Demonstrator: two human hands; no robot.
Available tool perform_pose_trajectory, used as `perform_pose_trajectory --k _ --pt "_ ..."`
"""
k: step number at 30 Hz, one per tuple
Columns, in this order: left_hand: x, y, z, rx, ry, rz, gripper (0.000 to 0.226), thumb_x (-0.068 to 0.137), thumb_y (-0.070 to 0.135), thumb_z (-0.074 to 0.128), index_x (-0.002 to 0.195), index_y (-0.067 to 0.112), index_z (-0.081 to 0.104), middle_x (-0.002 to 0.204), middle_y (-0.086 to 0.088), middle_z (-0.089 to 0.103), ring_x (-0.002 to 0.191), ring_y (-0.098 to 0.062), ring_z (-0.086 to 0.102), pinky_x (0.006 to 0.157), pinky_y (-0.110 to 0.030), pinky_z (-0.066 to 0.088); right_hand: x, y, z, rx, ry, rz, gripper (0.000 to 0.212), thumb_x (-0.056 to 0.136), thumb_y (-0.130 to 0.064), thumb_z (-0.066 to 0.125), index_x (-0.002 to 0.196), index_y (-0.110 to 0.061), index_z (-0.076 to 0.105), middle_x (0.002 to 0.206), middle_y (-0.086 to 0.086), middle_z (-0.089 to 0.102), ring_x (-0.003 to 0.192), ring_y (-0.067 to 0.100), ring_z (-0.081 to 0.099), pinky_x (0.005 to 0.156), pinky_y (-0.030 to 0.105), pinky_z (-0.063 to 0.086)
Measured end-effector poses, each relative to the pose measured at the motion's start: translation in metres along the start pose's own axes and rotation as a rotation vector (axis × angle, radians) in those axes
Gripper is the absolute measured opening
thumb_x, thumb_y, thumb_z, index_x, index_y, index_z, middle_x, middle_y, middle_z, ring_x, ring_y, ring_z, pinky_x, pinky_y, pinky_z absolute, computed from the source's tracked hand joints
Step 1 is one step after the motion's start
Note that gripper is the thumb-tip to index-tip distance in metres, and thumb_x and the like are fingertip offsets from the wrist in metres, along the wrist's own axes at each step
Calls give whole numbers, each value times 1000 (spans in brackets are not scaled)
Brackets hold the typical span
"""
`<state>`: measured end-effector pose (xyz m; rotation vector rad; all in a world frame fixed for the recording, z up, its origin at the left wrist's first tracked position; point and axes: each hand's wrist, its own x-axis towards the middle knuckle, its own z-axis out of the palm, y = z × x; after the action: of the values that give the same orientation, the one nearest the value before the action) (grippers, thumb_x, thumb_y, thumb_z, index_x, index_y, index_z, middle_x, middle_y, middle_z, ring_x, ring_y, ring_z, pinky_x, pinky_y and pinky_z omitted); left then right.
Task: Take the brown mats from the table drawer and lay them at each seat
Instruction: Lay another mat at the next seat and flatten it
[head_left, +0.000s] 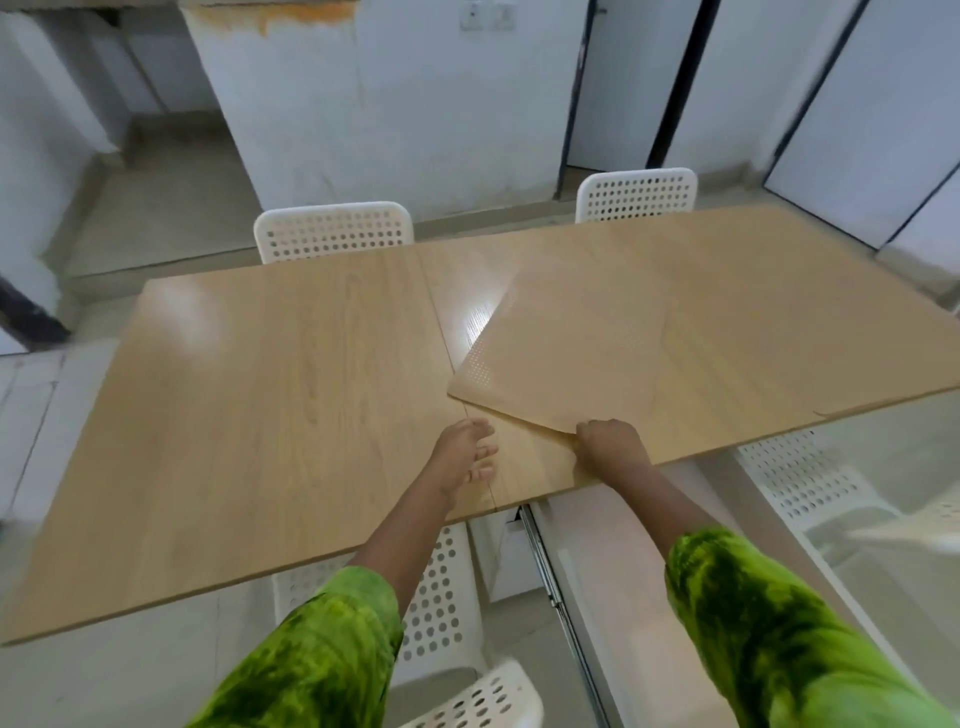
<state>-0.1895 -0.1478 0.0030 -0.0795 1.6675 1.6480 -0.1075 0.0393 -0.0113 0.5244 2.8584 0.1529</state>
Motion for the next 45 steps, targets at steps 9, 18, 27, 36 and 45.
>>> perform_pose_trajectory --k 9,18,27,36,45 --pt "24 11 38 -194 -68 -127 34 97 21 44 128 6 42 115 -10 52 113 -29 54 88 -37 45 14 15 -13 186 209 60 12 89 -14 49 86 -5 56 83 16 69 73 31 66 53 28 31" --pt "45 39 79 -333 41 -42 11 93 10 48 92 2 56 78 -9 52 67 -23 53 69 -37 48 -16 -16 -51 348 452 -110 24 83 -24 48 67 -13 62 54 3 63 48 22 59 44 24 33" --pt "-1 66 -24 -330 -23 272 33 92 0 44 120 5 60 106 -18 70 101 -30 64 73 -29 58 20 17 -73 929 26 131 35 98 -17 34 125 -6 53 132 13 55 121 26 50 95 32 38" --pt "-71 74 -189 -287 -150 292 44 58 24 70 101 17 74 106 -15 72 90 -24 72 70 -31 60 45 -9 -82 827 -117 287 54 97 -37 39 140 -6 31 148 15 35 132 36 36 107 47 33" --pt "-122 72 -323 -274 86 203 34 94 14 41 99 16 74 87 -4 76 74 -16 73 65 -30 60 33 -102 -82 1286 56 331 10 86 -7 53 80 -6 60 85 7 58 78 23 52 61 29 39"
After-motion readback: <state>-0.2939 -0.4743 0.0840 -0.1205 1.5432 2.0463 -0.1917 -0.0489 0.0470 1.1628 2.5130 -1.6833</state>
